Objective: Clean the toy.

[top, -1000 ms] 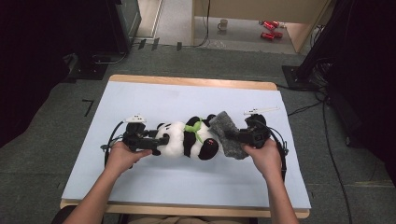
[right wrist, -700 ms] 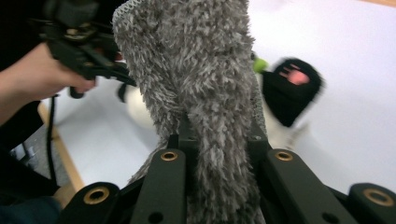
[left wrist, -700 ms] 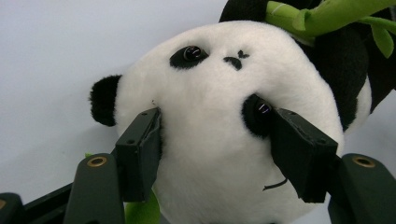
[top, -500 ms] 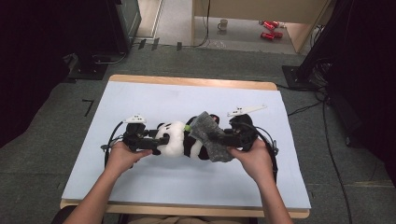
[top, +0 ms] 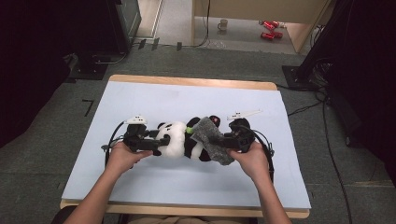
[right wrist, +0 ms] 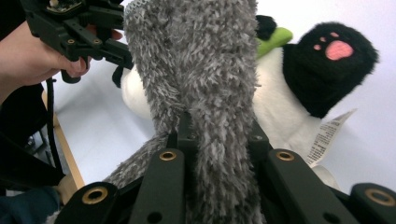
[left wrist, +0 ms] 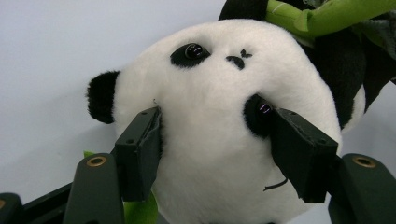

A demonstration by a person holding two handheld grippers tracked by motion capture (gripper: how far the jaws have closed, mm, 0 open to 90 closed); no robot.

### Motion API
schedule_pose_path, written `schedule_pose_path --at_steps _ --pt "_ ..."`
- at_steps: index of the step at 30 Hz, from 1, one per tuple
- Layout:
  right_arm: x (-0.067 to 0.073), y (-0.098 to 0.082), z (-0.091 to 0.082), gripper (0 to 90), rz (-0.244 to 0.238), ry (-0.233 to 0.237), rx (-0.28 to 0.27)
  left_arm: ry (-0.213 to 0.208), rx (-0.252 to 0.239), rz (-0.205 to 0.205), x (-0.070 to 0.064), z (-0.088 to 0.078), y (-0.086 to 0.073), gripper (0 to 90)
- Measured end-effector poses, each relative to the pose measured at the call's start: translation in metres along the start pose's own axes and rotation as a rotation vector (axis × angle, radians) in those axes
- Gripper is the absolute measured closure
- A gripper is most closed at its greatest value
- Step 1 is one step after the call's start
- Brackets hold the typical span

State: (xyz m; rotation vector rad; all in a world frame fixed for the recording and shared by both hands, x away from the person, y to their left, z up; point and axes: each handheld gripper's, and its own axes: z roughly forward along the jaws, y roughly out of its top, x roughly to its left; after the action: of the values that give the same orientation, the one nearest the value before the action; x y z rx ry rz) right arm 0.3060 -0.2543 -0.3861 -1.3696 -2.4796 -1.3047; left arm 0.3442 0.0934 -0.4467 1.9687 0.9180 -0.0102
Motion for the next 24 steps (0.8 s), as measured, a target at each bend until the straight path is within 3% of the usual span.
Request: schedule_pose_path --at_steps 10,14,20,24 --pt "-0.009 -0.002 -0.003 75.9 0.020 0.009 -0.015 -0.002 -0.002 -0.002 0.000 0.000 0.000 35.7" --pt "-0.016 -0.004 -0.004 76.1 0.031 -0.008 -0.025 -0.003 -0.002 -0.001 0.000 0.000 0.000 35.7" --pt "-0.032 -0.011 -0.008 76.8 0.066 -0.110 0.023 -0.004 0.000 -0.019 0.003 -0.001 0.000 35.6" --pt "-0.035 -0.010 -0.017 76.7 0.080 -0.110 0.001 -0.005 -0.003 -0.024 0.003 0.000 0.000 35.6"
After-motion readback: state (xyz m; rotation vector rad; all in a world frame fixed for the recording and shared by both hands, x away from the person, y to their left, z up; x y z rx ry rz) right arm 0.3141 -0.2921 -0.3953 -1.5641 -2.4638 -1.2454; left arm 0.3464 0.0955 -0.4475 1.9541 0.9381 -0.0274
